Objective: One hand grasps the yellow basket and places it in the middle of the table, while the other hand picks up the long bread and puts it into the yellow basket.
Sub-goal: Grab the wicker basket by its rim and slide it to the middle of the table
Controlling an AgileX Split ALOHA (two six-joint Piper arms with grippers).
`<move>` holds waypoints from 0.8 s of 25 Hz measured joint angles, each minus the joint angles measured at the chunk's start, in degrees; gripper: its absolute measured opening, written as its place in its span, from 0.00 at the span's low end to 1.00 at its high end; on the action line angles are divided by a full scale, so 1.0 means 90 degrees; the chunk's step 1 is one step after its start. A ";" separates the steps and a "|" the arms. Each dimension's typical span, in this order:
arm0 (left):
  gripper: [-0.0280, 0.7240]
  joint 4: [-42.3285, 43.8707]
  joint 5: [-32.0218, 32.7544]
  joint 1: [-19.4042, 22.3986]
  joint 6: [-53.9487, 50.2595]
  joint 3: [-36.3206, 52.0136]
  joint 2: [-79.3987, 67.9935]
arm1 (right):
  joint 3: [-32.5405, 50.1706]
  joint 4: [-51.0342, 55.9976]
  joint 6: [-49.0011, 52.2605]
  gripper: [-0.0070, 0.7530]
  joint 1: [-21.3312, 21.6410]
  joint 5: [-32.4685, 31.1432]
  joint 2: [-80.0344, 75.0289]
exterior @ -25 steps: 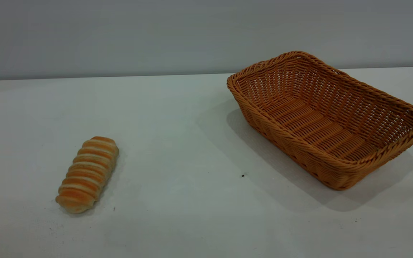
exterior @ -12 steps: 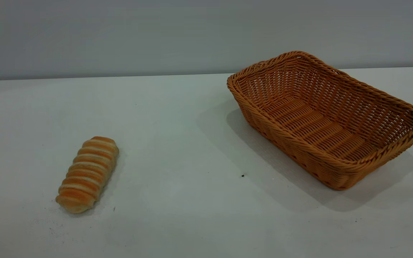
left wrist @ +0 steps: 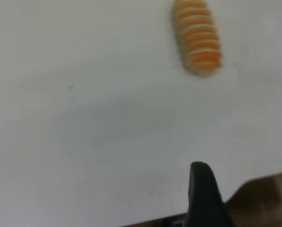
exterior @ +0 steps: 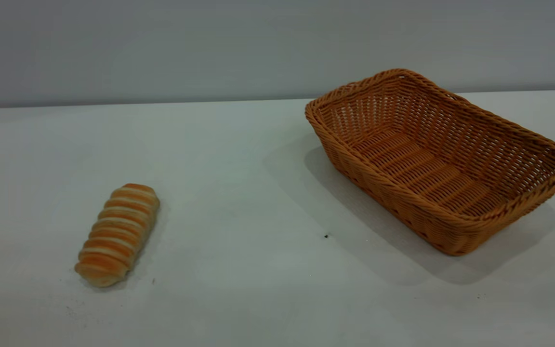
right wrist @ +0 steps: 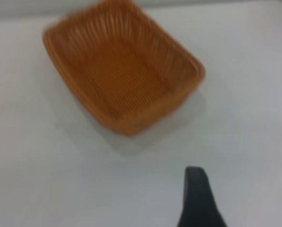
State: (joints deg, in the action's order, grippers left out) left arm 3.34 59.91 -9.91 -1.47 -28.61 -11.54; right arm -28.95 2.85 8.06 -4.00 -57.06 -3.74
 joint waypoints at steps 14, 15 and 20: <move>0.66 -0.0417 -0.2484 0.0000 -0.0866 0.0000 -0.3557 | -0.0557 0.0333 0.0144 0.71 -0.0002 0.1695 -0.4872; 0.66 -0.0419 -0.2554 0.0000 -0.0866 0.0000 -0.3665 | -0.0632 0.0333 0.0221 0.71 -0.0002 0.1785 -0.5218; 0.66 -0.0656 -0.2715 0.0000 -0.0849 -0.0007 -0.3825 | -0.0997 0.0354 0.0729 0.71 -0.0002 0.2235 -0.6619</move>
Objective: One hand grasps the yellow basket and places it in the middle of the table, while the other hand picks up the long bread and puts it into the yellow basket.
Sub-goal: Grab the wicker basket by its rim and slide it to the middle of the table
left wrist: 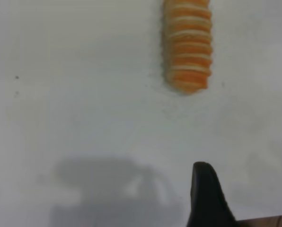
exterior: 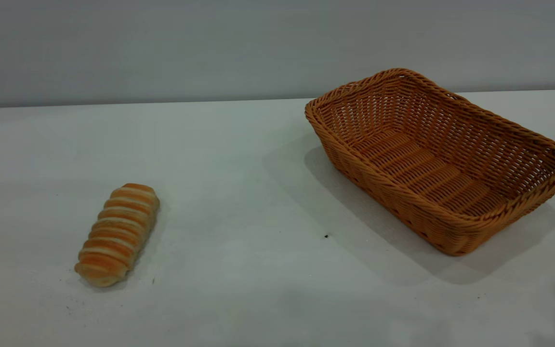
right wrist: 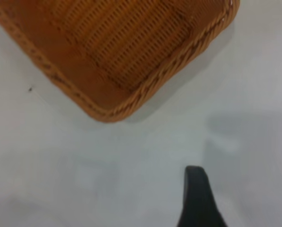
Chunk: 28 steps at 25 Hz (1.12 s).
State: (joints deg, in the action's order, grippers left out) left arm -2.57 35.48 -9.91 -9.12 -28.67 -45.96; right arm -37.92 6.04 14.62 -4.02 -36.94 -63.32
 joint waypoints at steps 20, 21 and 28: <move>0.66 -0.0238 -0.0073 0.0000 0.0028 0.0000 0.0000 | -0.1006 0.0784 0.1084 0.71 0.0000 0.1195 -0.3368; 0.66 -0.0238 -0.0073 0.0000 0.0023 0.0000 0.0000 | -0.1006 0.0944 0.1070 0.71 0.0000 0.1291 -0.3507; 0.66 -0.0238 -0.0085 0.0000 0.0022 0.0000 0.0000 | -0.1018 0.2085 0.0202 0.71 0.0000 0.1861 -0.4456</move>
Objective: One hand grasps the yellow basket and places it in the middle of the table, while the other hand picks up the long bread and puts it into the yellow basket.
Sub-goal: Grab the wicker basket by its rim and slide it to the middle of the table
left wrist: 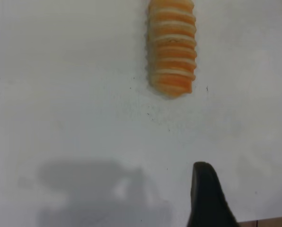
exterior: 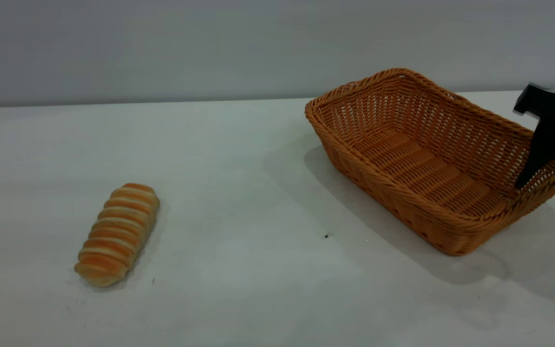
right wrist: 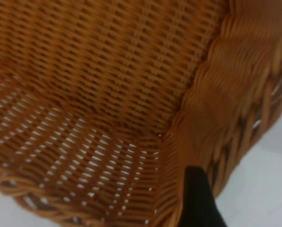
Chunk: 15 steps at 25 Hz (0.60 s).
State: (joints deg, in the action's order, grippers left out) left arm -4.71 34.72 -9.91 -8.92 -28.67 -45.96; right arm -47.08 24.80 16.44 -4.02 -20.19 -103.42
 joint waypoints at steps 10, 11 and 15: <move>0.66 0.0000 -0.0315 0.0000 -0.0012 0.0000 0.0000 | -0.0256 0.1666 -0.1654 0.71 0.0000 0.0427 -0.0868; 0.66 0.0000 -0.0328 0.0000 -0.0012 0.0000 0.0000 | -0.0323 0.1834 -0.1827 0.71 0.0000 0.0419 -0.0936; 0.66 0.0000 -0.0327 0.0000 -0.0012 0.0000 0.0000 | -0.0550 0.2335 -0.2444 0.69 0.0000 0.0349 -0.1217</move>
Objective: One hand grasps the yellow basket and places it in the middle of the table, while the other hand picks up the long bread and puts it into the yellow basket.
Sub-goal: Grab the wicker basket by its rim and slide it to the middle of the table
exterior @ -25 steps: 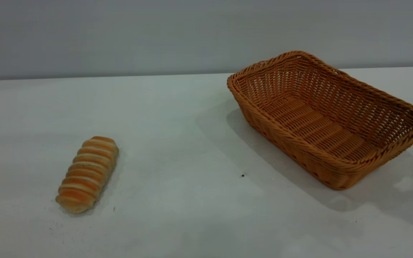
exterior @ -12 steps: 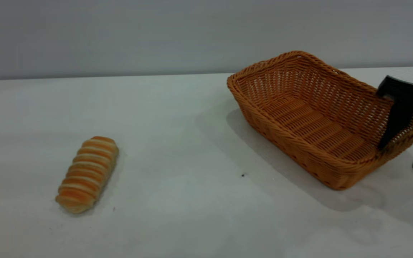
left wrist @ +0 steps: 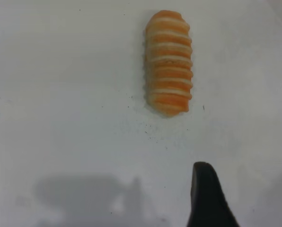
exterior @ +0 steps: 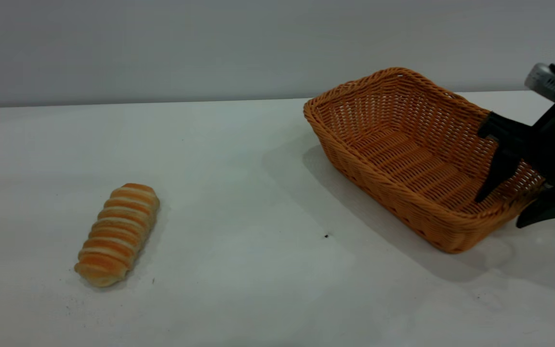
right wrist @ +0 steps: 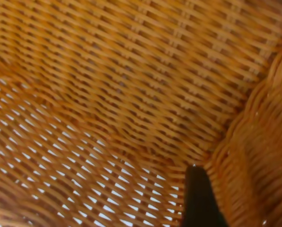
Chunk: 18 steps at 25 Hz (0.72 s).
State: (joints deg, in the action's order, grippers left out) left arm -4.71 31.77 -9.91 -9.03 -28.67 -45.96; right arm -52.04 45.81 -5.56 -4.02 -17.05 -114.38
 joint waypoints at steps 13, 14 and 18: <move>0.66 0.0000 -0.0050 0.0000 0.0000 0.0000 0.0000 | -0.0298 -0.0486 -0.0450 0.13 -0.0009 -0.0196 -0.0089; 0.66 0.0000 -0.0050 0.0000 0.0000 0.0000 0.0000 | -0.0398 -0.0599 -0.0541 0.13 -0.0009 -0.0315 -0.0090; 0.66 -0.0127 -0.0050 0.0000 0.0000 0.0000 0.0000 | -0.0798 -0.0848 -0.1029 0.13 -0.0009 -0.1087 -0.0096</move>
State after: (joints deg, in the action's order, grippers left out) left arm -5.85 31.33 -9.91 -9.03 -28.67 -45.96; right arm -59.22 38.18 -14.82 -4.10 -26.84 -115.24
